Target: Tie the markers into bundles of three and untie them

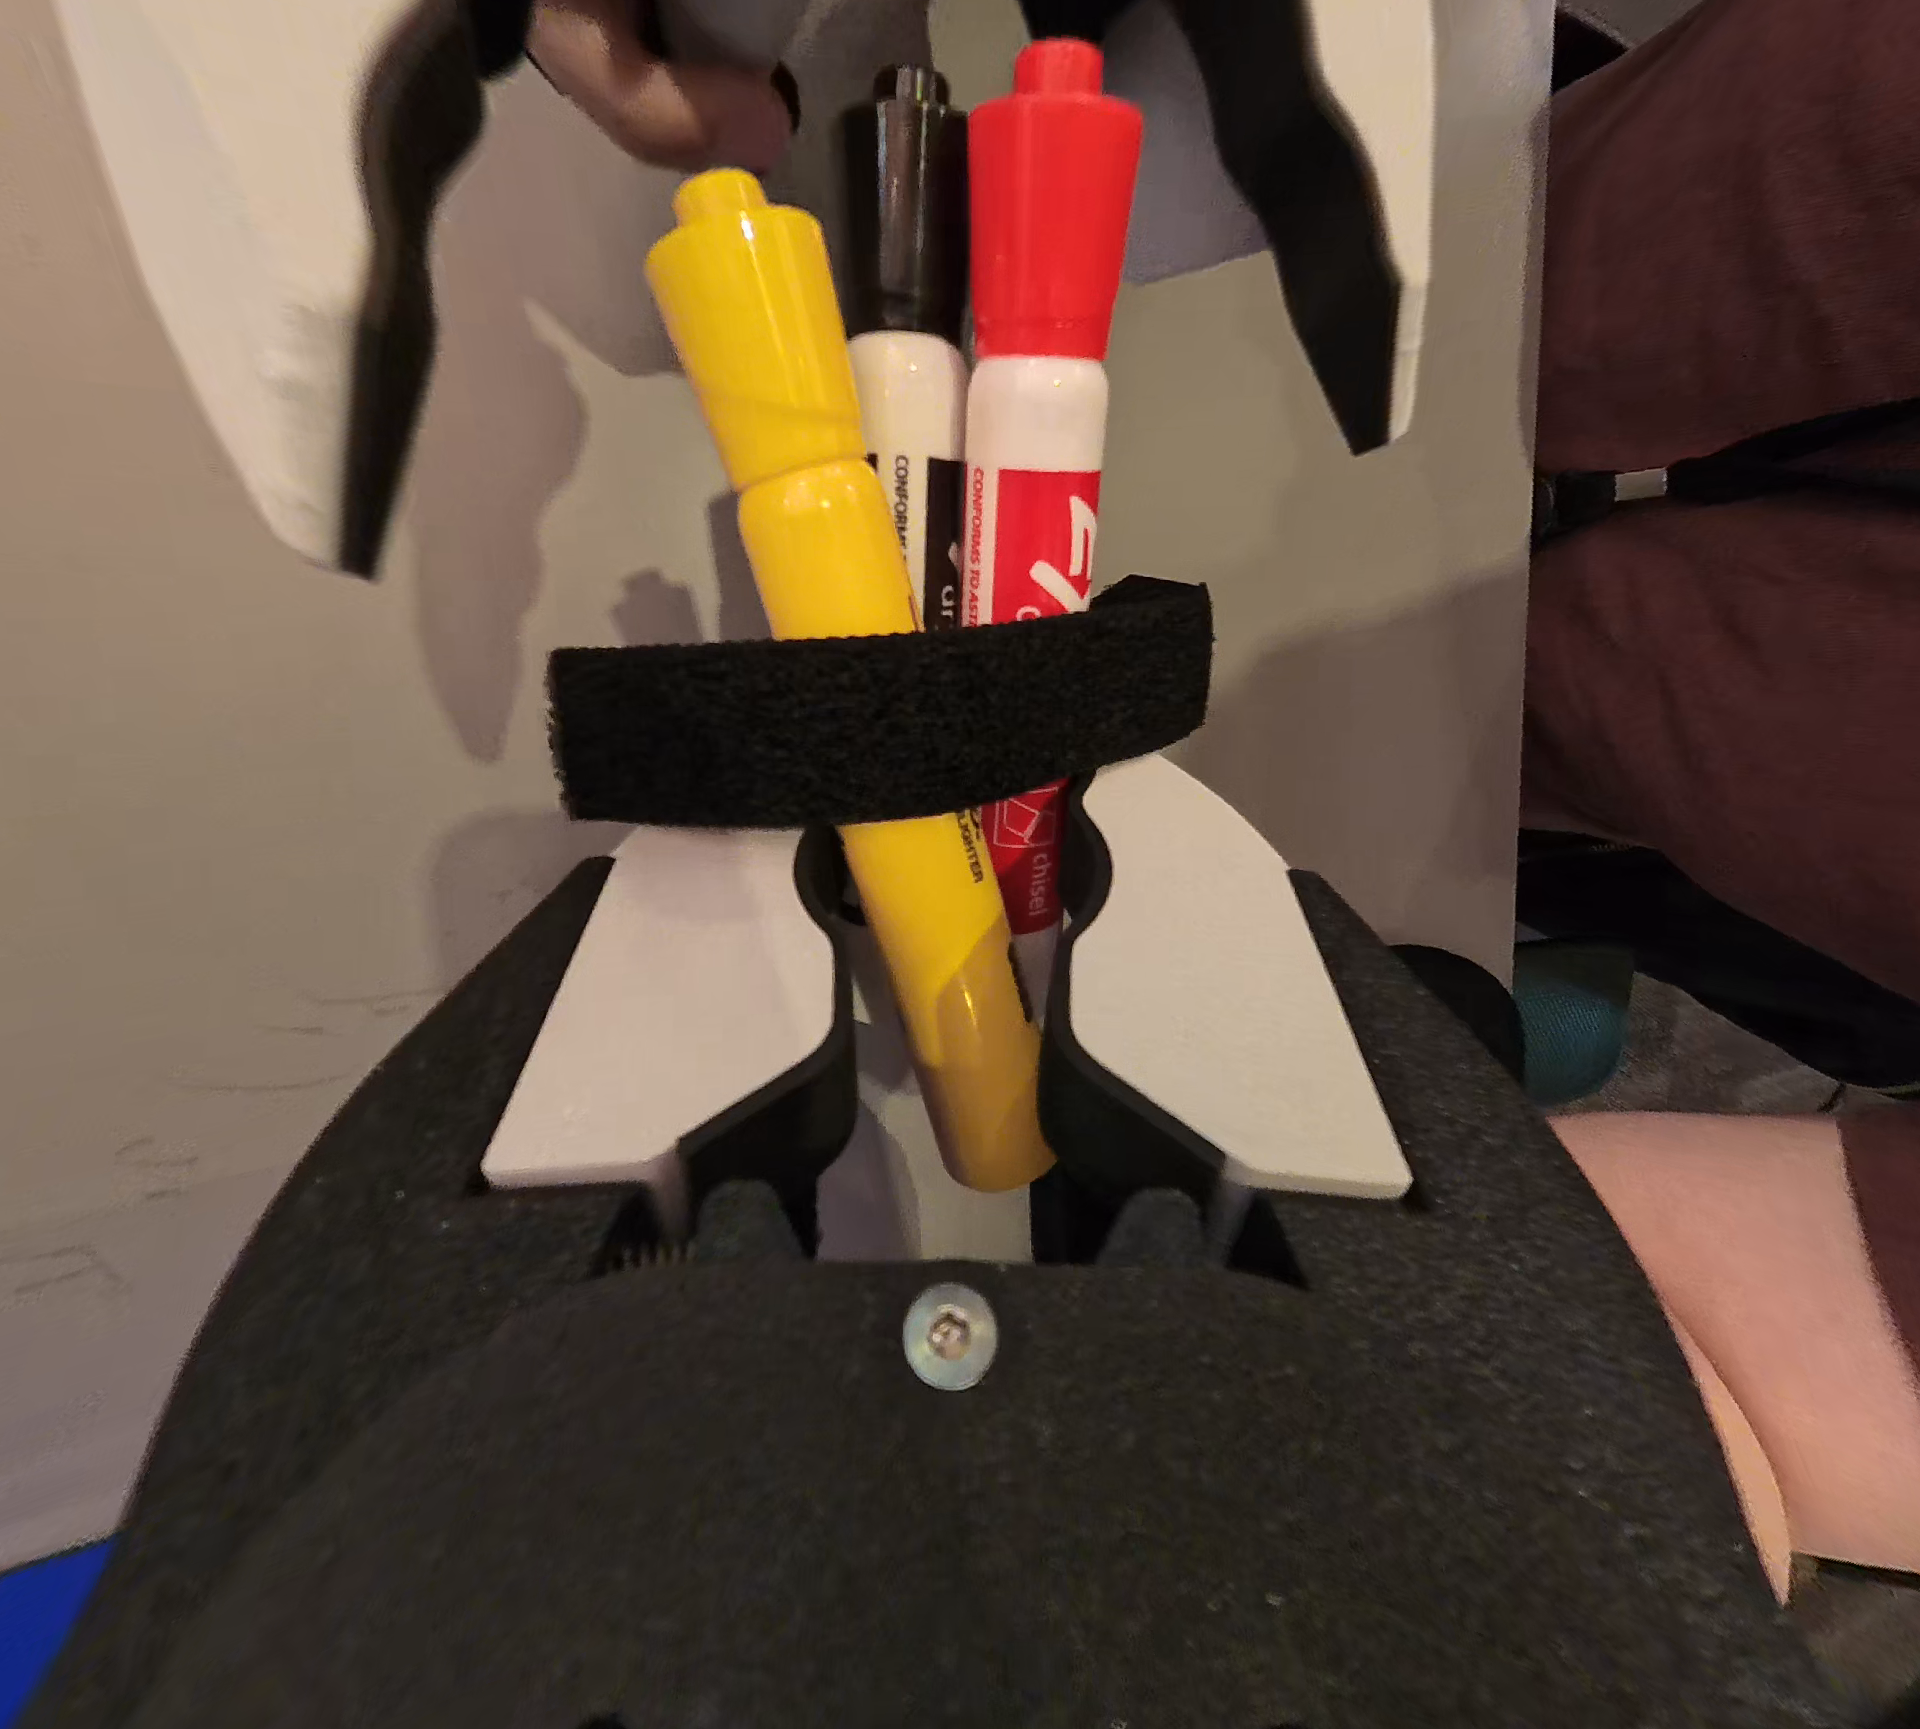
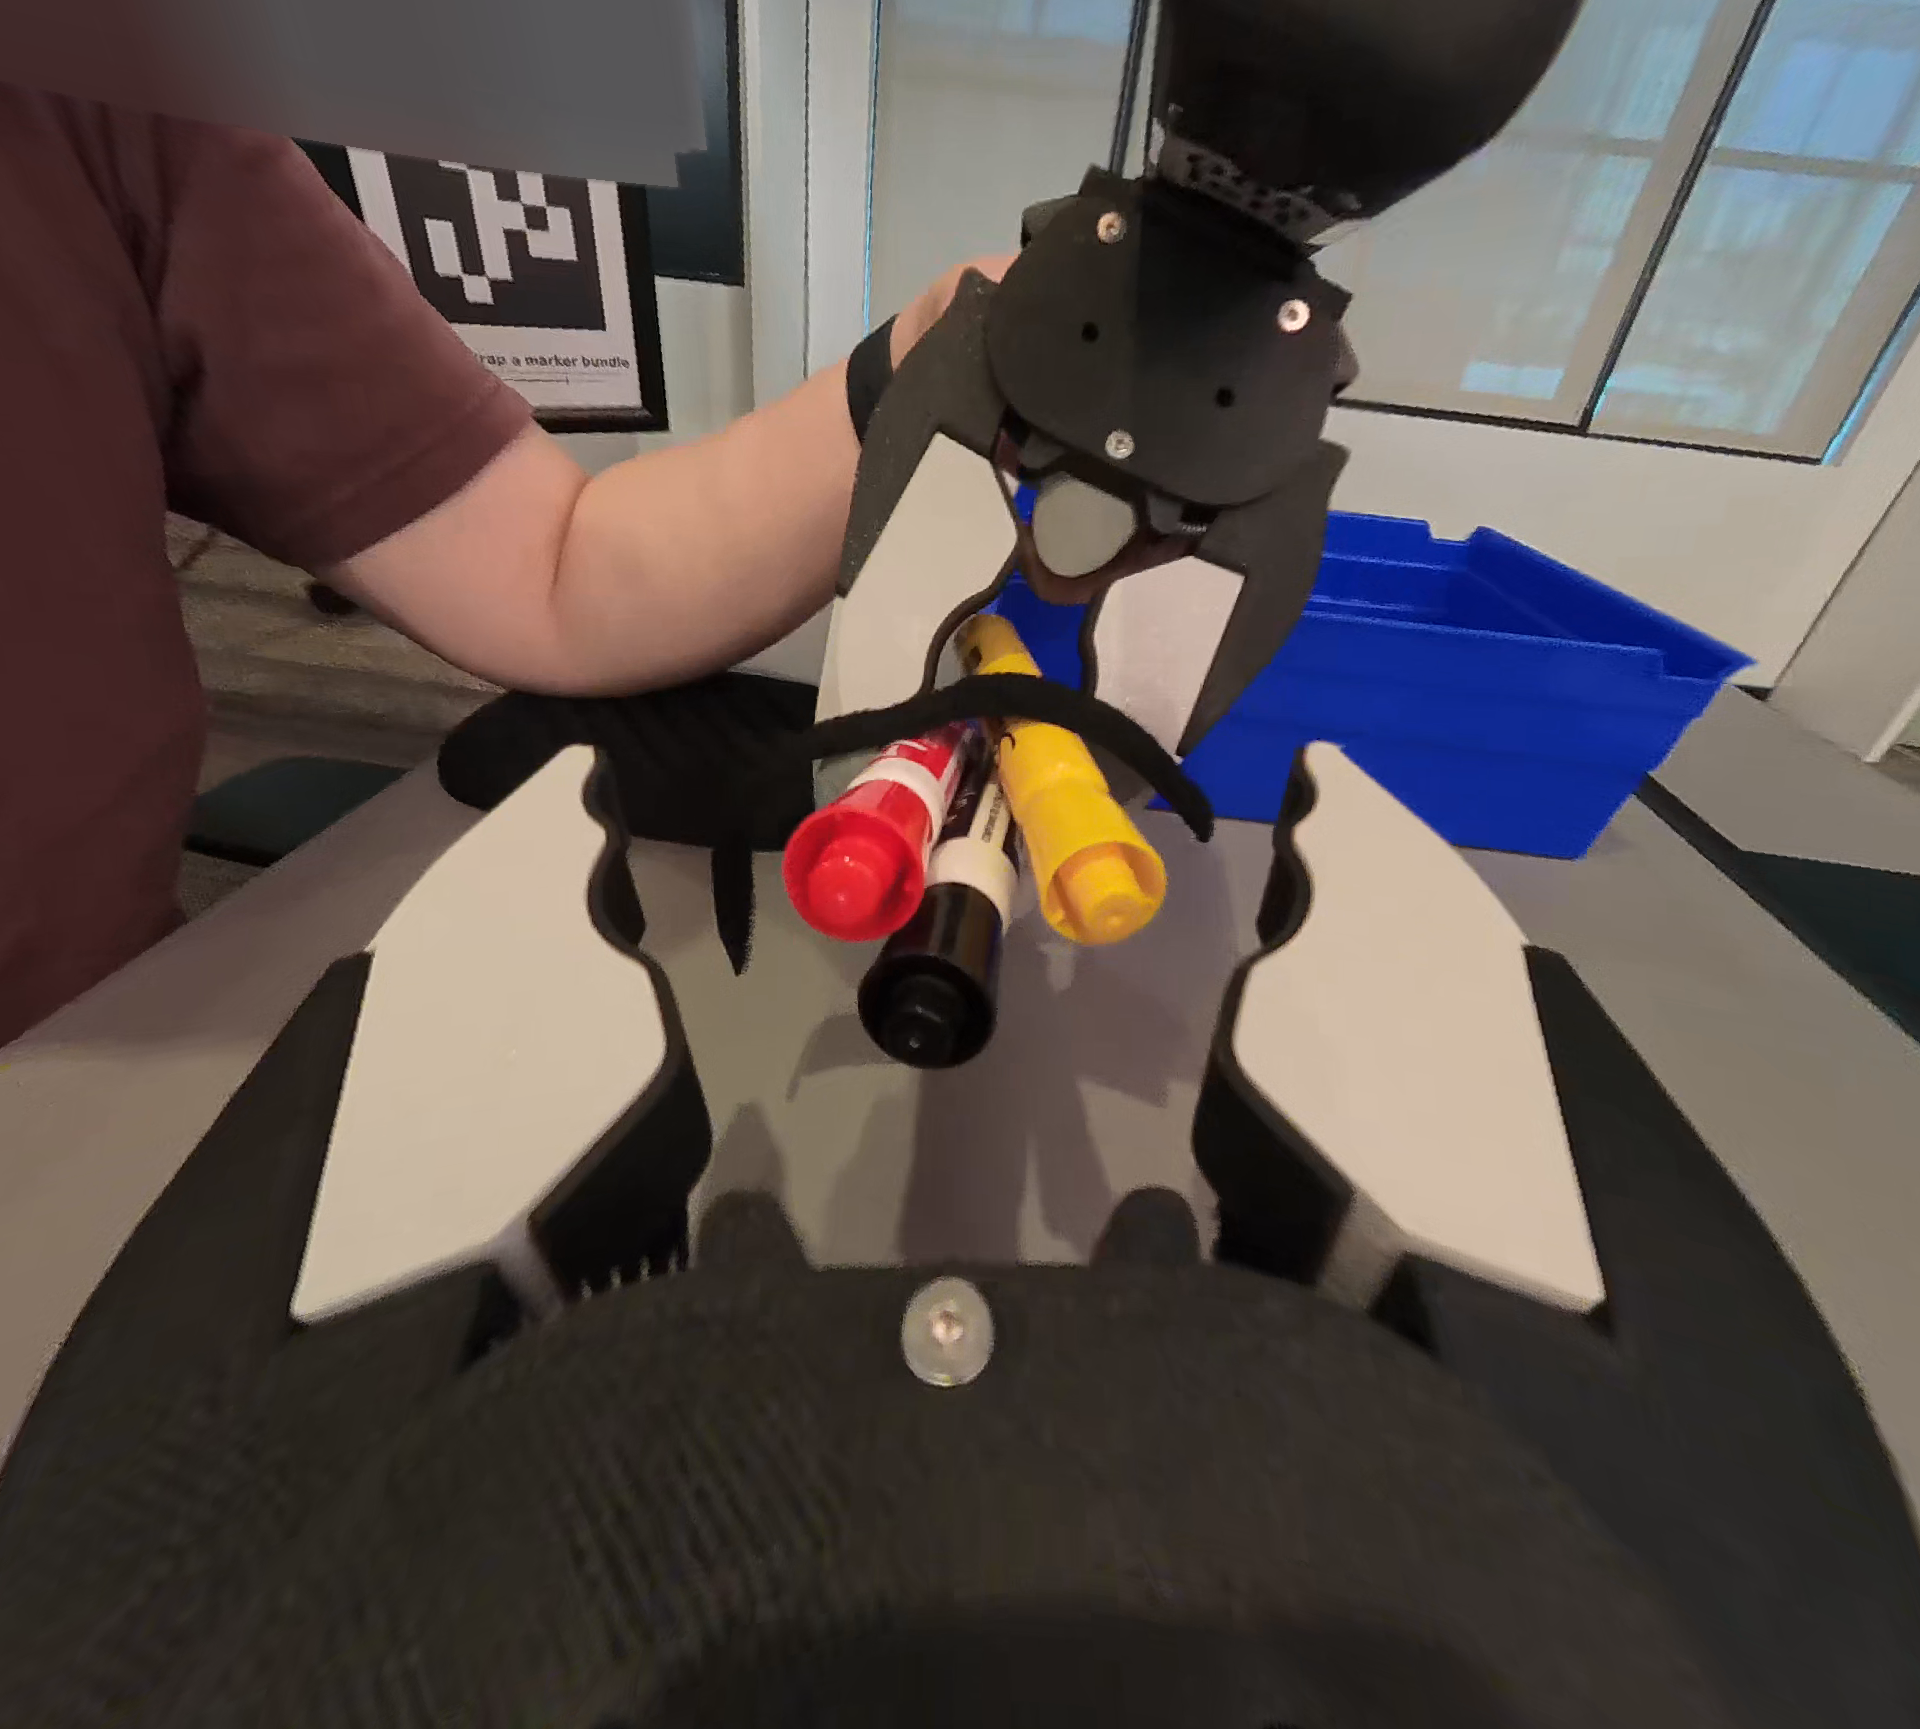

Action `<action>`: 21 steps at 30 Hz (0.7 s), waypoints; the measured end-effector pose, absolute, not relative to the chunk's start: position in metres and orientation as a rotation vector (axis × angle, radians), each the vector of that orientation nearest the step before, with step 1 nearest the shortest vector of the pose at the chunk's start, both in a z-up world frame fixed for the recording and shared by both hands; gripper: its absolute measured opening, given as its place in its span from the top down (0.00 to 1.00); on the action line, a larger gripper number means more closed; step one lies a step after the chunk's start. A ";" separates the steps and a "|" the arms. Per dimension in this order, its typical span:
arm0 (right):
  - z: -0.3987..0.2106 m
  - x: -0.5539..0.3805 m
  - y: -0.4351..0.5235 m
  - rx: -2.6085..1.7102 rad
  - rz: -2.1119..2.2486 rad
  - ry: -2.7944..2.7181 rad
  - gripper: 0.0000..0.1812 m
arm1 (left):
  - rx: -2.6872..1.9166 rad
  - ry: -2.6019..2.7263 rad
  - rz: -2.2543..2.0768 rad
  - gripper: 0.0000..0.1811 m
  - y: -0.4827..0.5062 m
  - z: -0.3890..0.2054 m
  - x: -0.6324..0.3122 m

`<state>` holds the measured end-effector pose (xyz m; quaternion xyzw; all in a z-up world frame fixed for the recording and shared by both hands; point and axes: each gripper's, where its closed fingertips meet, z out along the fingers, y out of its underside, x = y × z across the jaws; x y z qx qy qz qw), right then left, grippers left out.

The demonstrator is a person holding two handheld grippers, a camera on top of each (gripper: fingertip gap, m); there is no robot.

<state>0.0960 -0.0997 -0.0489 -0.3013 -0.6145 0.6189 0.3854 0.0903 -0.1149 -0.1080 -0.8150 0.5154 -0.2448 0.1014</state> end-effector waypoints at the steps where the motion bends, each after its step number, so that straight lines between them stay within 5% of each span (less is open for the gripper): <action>1: -0.050 0.095 -0.101 -0.764 1.601 -1.559 0.35 | -2.405 1.523 -0.722 0.79 -0.115 -0.107 0.090; 21: -0.047 0.083 -0.112 -0.730 1.642 -1.468 0.50 | -2.390 1.517 -0.734 0.79 -0.115 -0.104 0.094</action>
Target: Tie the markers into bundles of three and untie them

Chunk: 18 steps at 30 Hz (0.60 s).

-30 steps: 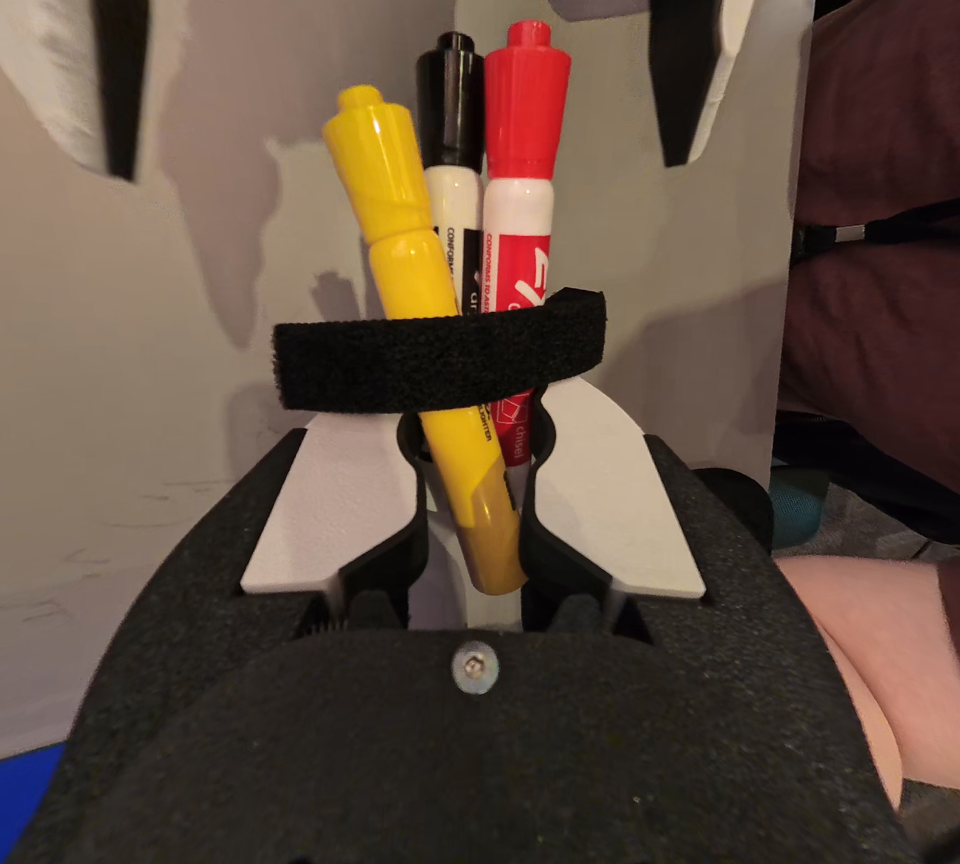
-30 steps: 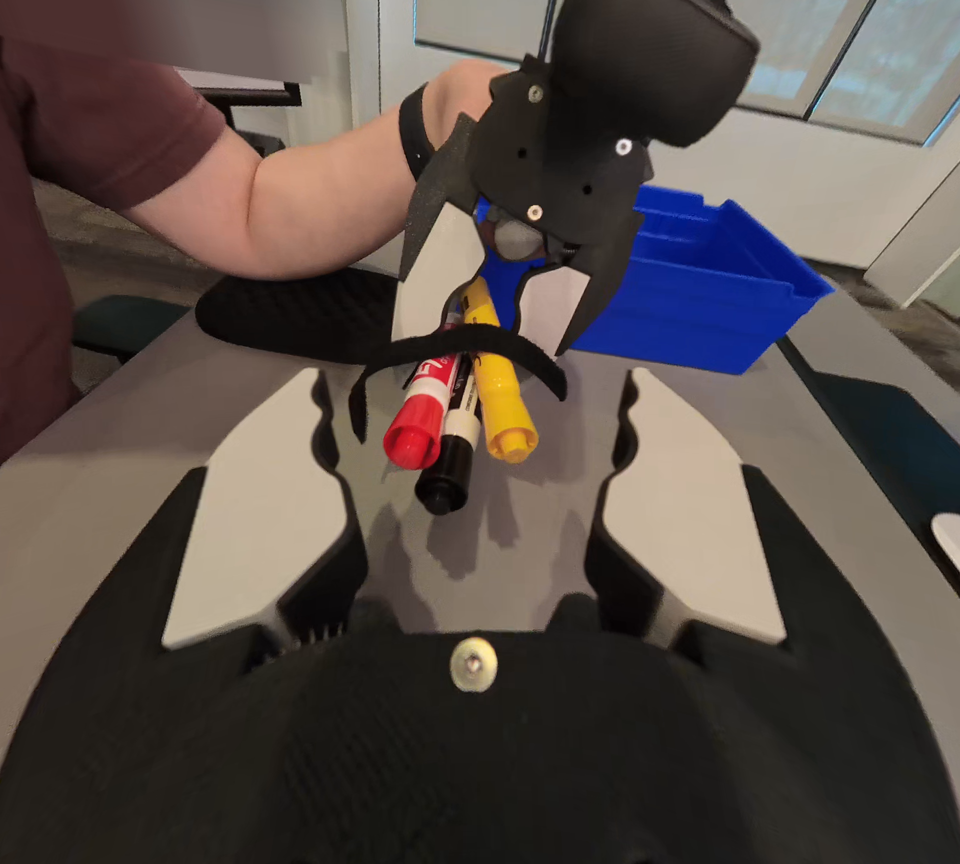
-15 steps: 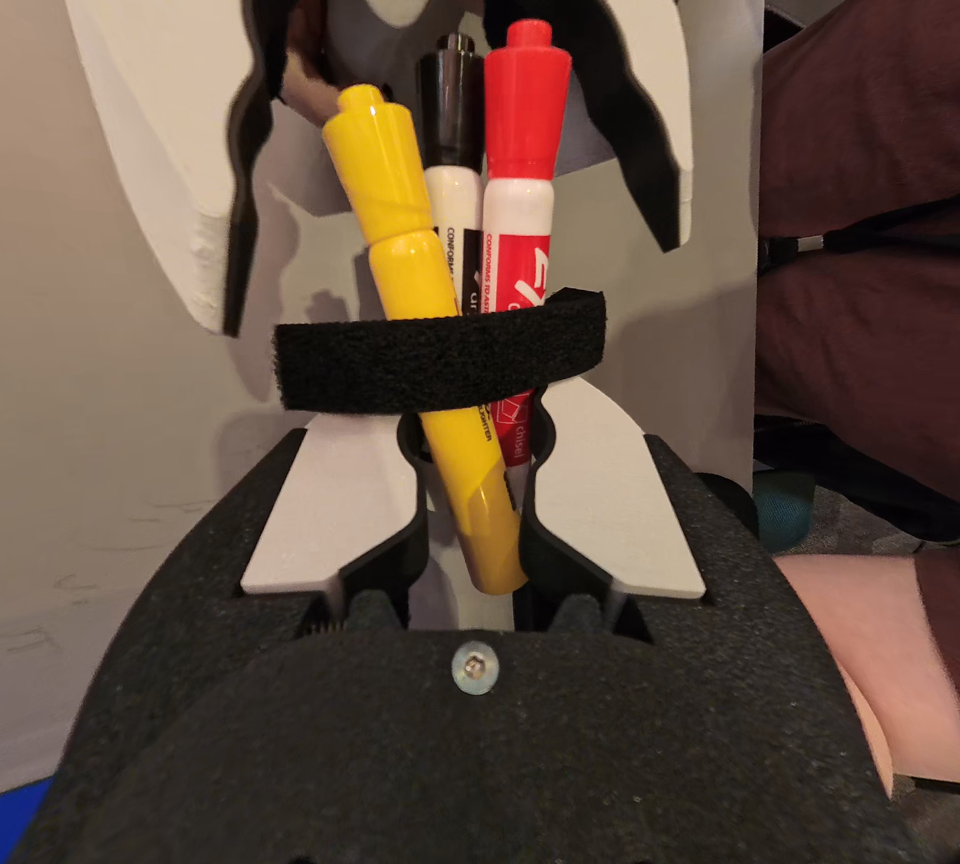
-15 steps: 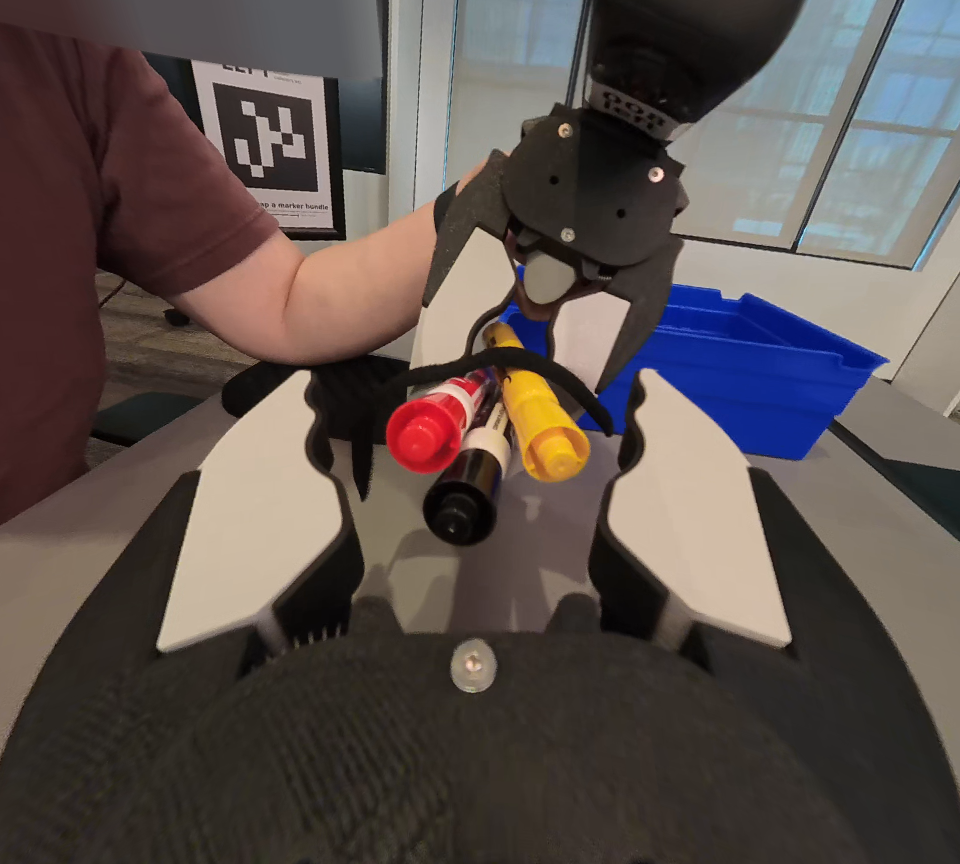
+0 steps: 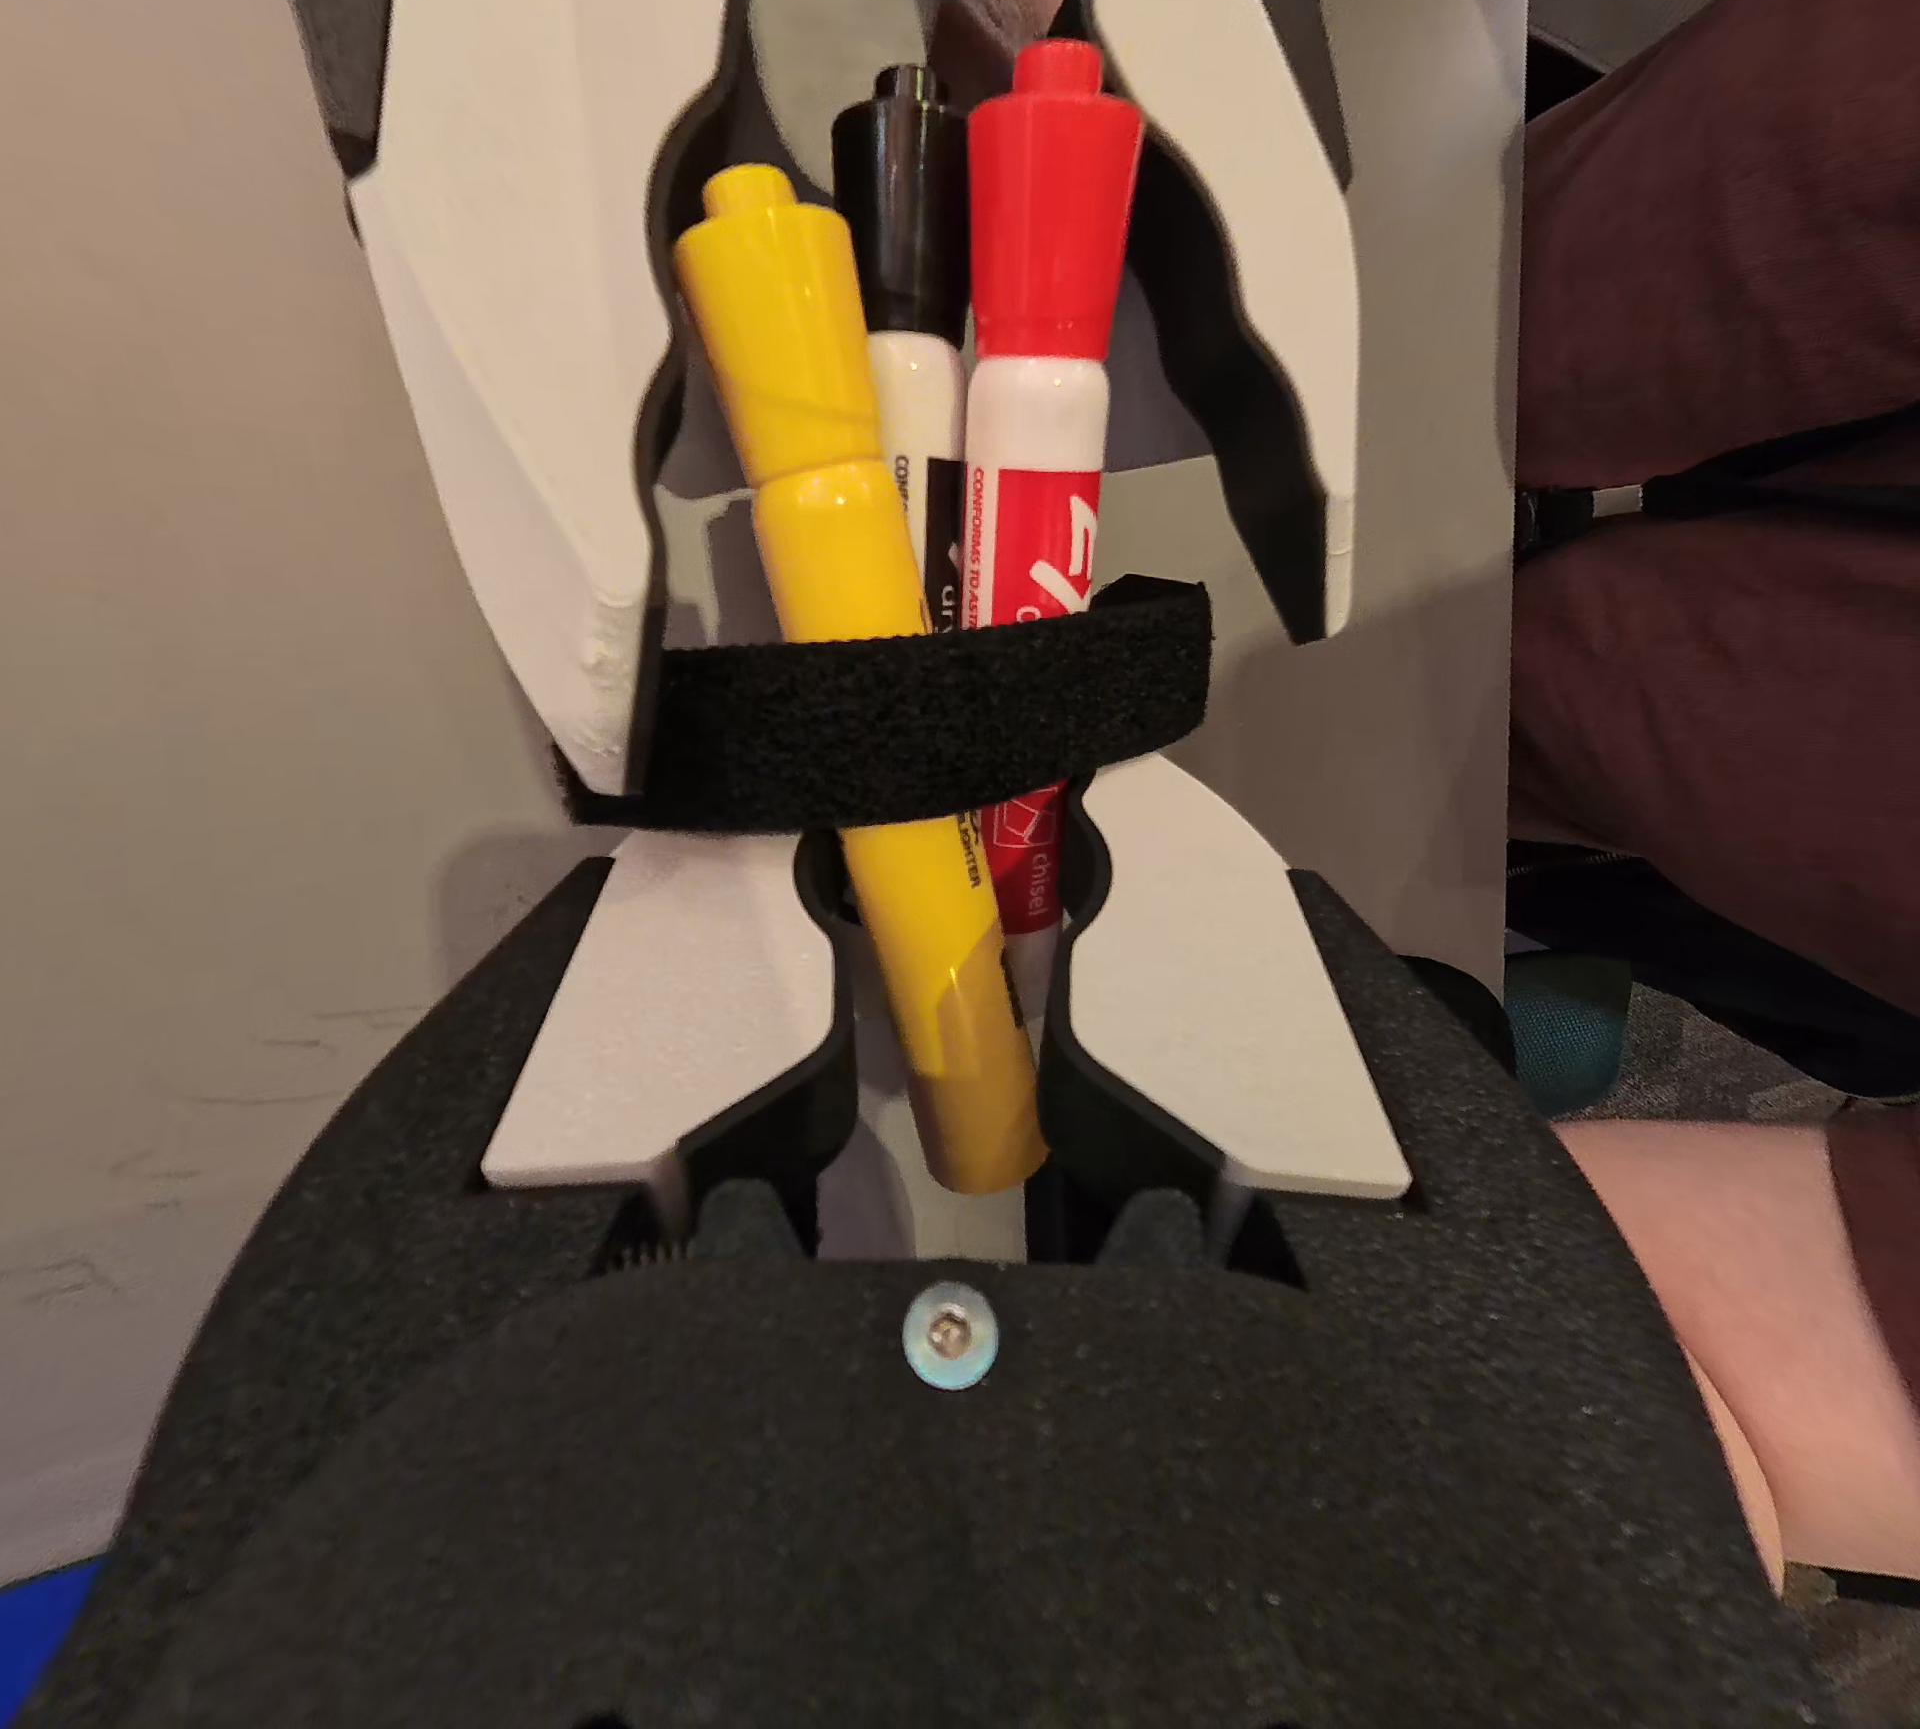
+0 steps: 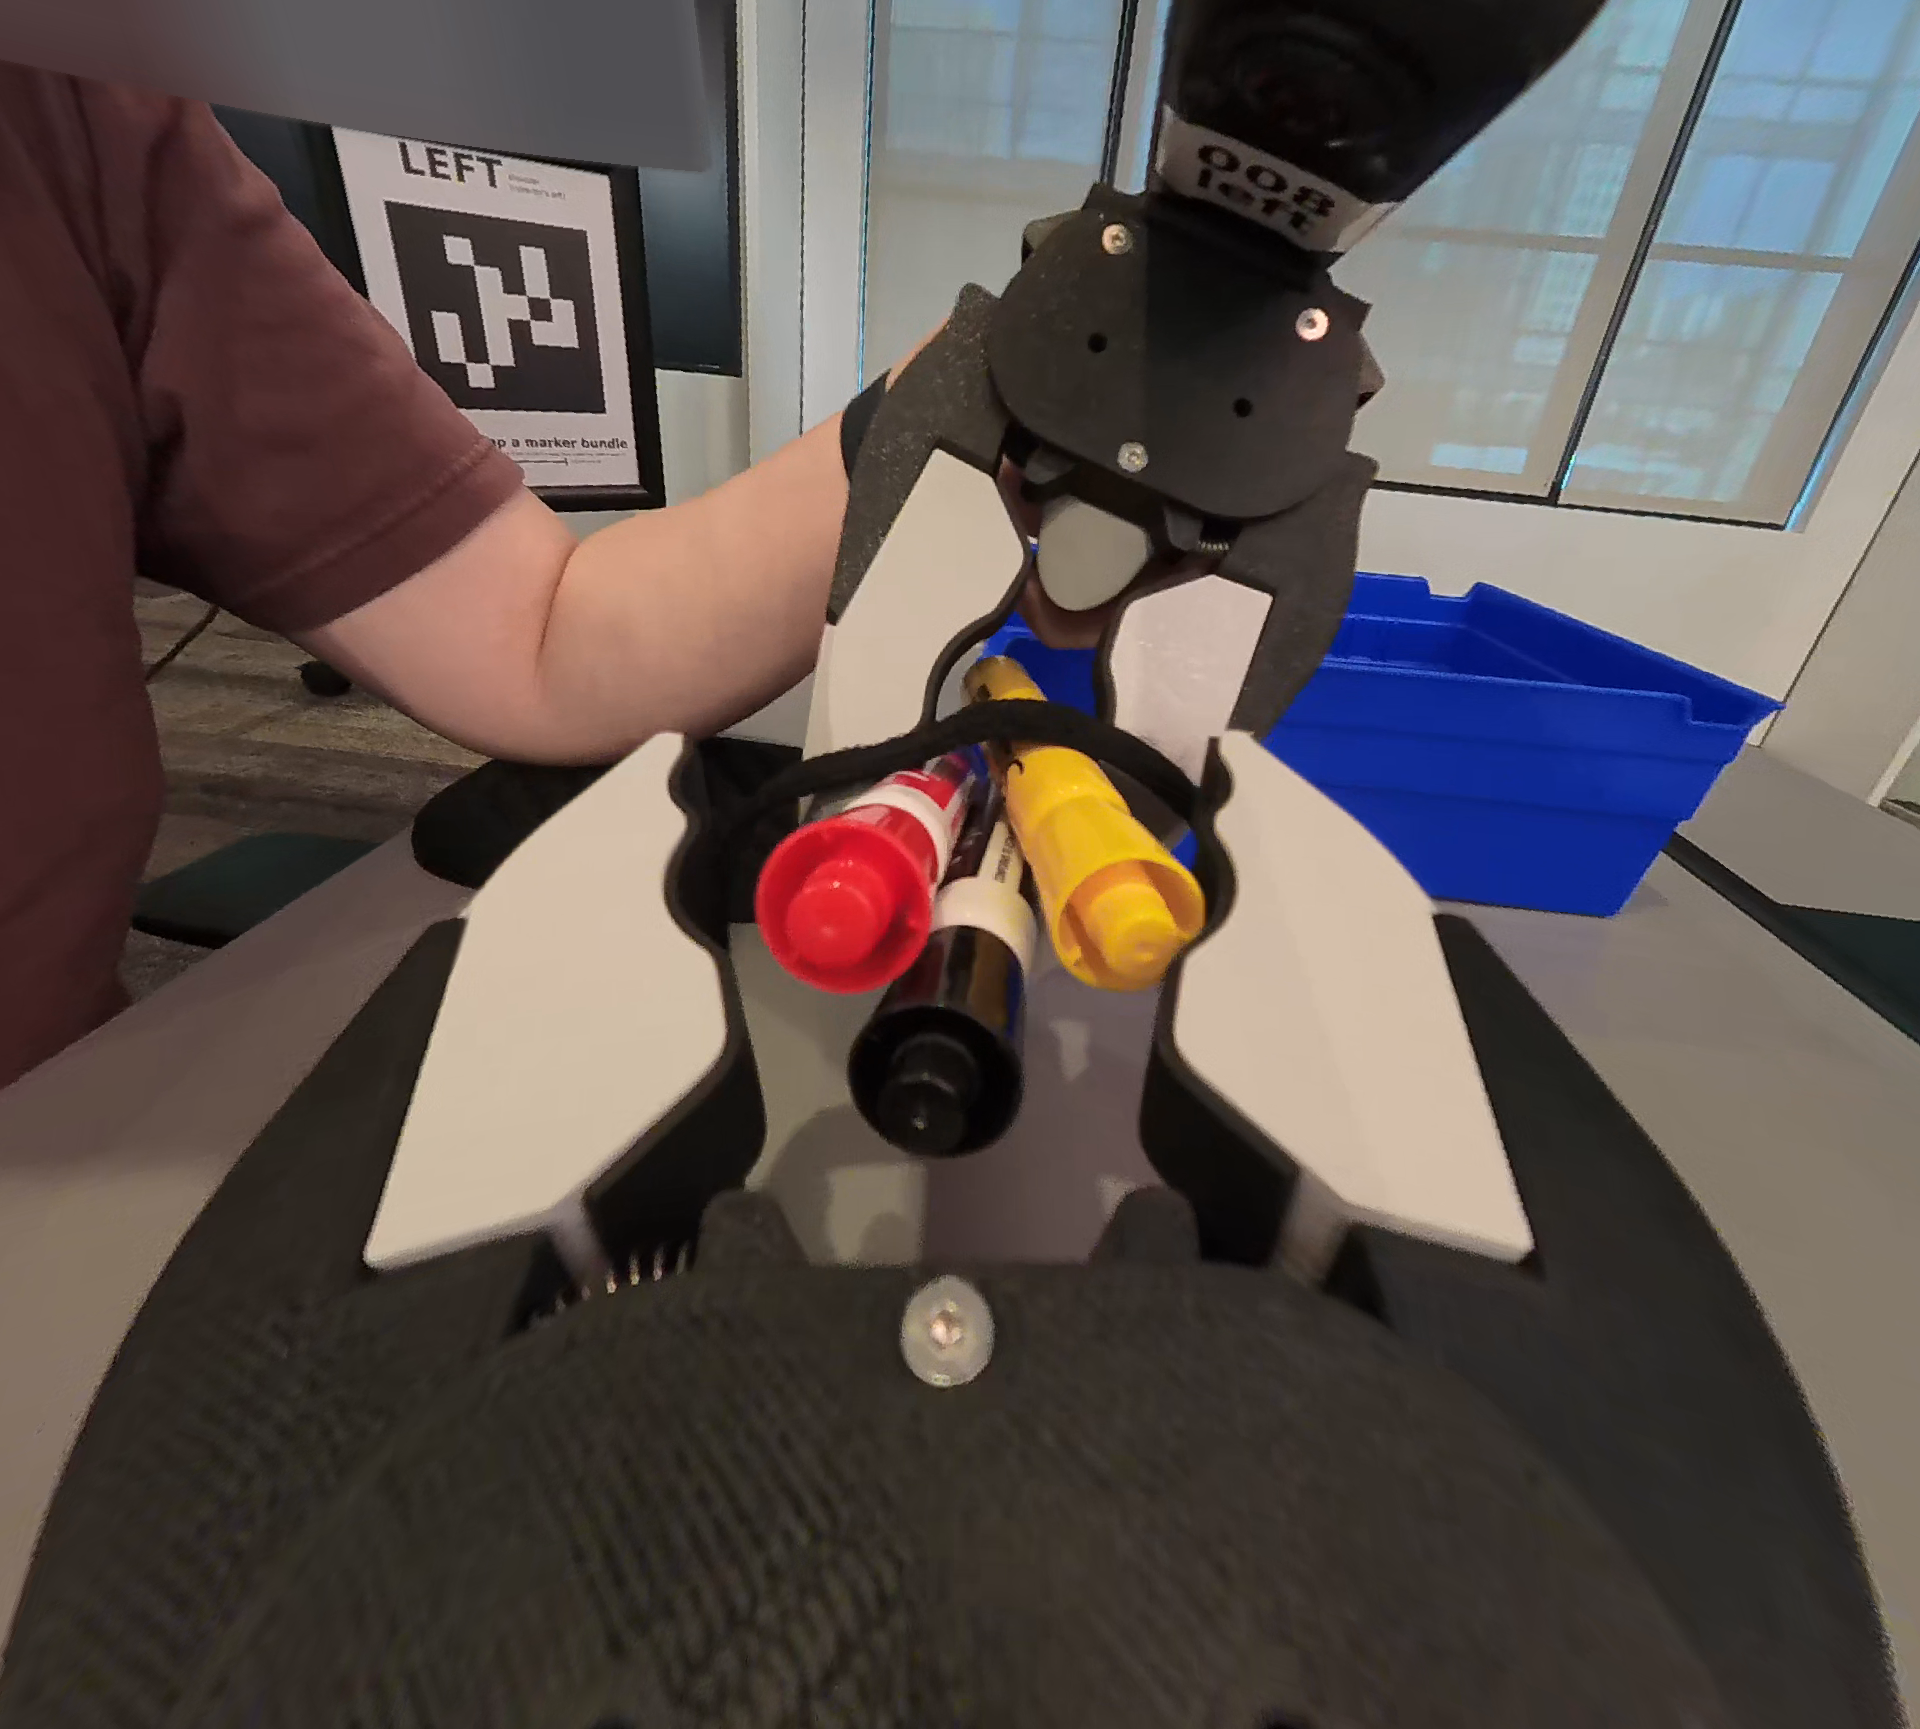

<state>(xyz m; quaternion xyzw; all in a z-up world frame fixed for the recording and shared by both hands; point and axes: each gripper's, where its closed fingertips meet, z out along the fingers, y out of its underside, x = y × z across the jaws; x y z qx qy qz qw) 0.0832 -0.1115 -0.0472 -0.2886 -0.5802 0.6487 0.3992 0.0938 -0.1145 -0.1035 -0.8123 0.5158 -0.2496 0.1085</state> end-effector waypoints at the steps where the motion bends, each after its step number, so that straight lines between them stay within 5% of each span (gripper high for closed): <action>1: -0.049 0.083 -0.111 -0.737 1.633 -1.475 0.50 | -2.388 1.520 -0.736 0.79 -0.115 -0.103 0.094; 18: -0.063 0.080 -0.110 -0.833 1.567 -1.578 0.60 | -2.395 1.521 -0.716 0.79 -0.115 -0.104 0.092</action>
